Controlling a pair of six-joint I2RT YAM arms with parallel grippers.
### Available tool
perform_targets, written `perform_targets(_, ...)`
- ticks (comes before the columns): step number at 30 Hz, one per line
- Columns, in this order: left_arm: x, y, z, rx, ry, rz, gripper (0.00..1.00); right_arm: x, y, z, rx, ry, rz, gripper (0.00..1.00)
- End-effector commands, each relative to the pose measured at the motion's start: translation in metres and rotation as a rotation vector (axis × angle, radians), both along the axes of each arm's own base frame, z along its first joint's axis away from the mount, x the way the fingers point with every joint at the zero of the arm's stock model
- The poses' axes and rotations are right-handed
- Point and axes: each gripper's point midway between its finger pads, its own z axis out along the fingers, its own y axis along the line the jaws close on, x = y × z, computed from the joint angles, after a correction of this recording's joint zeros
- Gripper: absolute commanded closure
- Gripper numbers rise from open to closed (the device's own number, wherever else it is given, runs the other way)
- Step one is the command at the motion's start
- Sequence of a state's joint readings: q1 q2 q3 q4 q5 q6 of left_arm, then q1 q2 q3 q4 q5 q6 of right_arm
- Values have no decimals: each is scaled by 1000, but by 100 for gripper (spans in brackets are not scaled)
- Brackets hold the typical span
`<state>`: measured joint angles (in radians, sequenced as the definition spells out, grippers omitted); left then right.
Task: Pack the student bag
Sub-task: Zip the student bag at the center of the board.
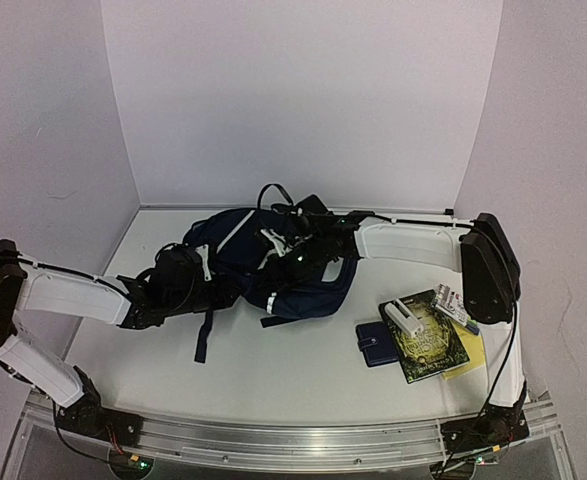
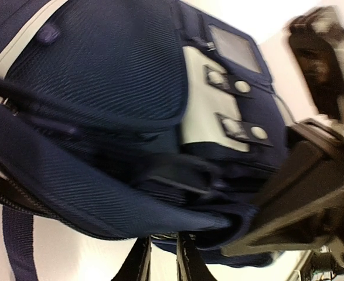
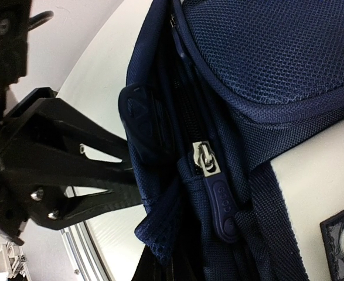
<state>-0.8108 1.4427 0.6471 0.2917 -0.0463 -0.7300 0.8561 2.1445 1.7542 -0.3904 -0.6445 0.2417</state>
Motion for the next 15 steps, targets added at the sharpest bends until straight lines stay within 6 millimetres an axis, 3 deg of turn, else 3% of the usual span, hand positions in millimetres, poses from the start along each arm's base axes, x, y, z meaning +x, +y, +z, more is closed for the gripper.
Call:
perform_targets(1, 11, -2, 0, 4, 4, 42, 84, -12, 30, 75, 204, -82, 91, 100)
perform_targets(10, 19, -12, 3, 1, -15, 28, 70, -18, 35, 72, 204, -71, 102, 100)
perform_targets(15, 21, -21, 3, -14, -19, 1, 68, -19, 39, 75, 212, -70, 107, 100)
